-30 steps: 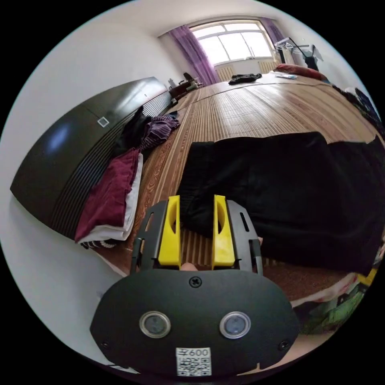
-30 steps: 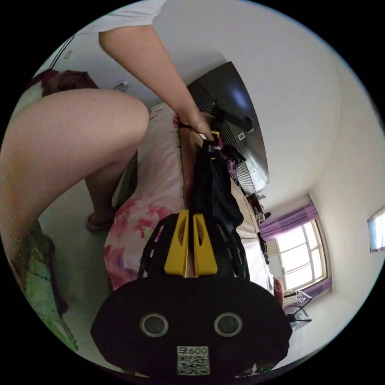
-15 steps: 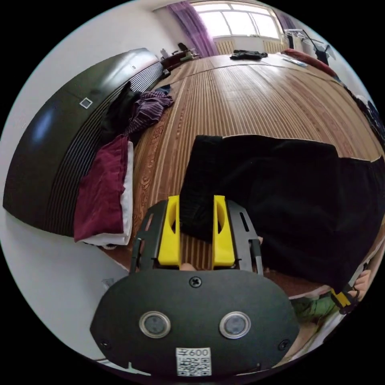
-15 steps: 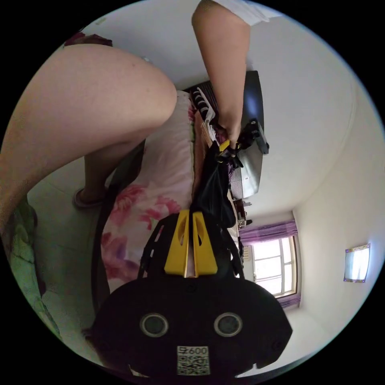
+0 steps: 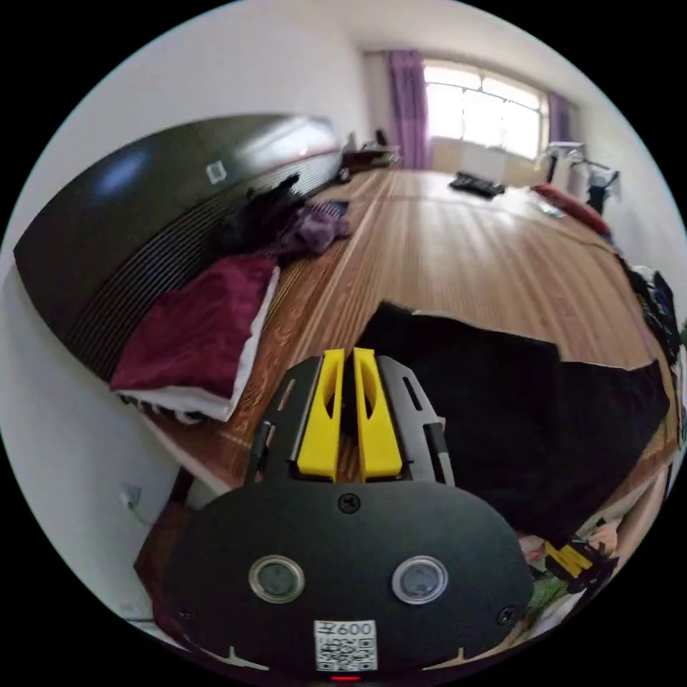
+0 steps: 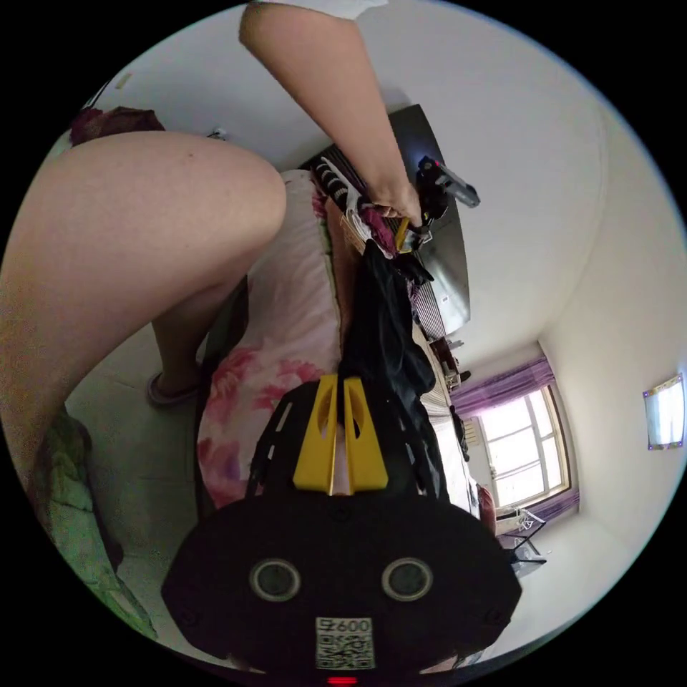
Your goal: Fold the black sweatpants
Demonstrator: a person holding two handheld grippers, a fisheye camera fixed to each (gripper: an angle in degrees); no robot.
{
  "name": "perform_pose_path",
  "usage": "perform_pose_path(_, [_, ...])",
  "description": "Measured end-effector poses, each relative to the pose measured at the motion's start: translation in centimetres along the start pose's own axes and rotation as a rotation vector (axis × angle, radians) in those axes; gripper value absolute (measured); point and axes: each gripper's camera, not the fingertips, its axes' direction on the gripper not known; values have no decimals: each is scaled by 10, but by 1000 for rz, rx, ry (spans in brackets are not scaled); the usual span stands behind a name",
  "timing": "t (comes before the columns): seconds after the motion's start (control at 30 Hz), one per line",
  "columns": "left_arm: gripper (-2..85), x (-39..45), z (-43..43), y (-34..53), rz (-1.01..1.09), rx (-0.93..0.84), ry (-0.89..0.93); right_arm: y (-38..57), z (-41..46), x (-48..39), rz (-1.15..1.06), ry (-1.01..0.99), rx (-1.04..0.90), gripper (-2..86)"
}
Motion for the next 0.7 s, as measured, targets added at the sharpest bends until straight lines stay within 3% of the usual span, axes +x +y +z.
perform_pose_path(0.07, [18,68,-5,-9,259,47,147,0,2,2,3,-3,7,-8])
perform_pose_path(0.13, [14,113,26,-18,396,-68,167,0,4,4,6,-11,9,-8])
perform_pose_path(0.23, [10,152,99,-22,510,-230,-4,-4,8,9,11,-30,1,-8])
perform_pose_path(0.3, [9,147,128,-29,478,-233,-156,-7,9,12,10,-62,-7,-8])
perform_pose_path(0.43, [8,111,155,-62,290,-267,-56,-11,14,18,10,-85,3,-8])
perform_pose_path(0.7, [9,129,165,-73,423,-251,-120,-26,32,24,-32,-34,1,-8])
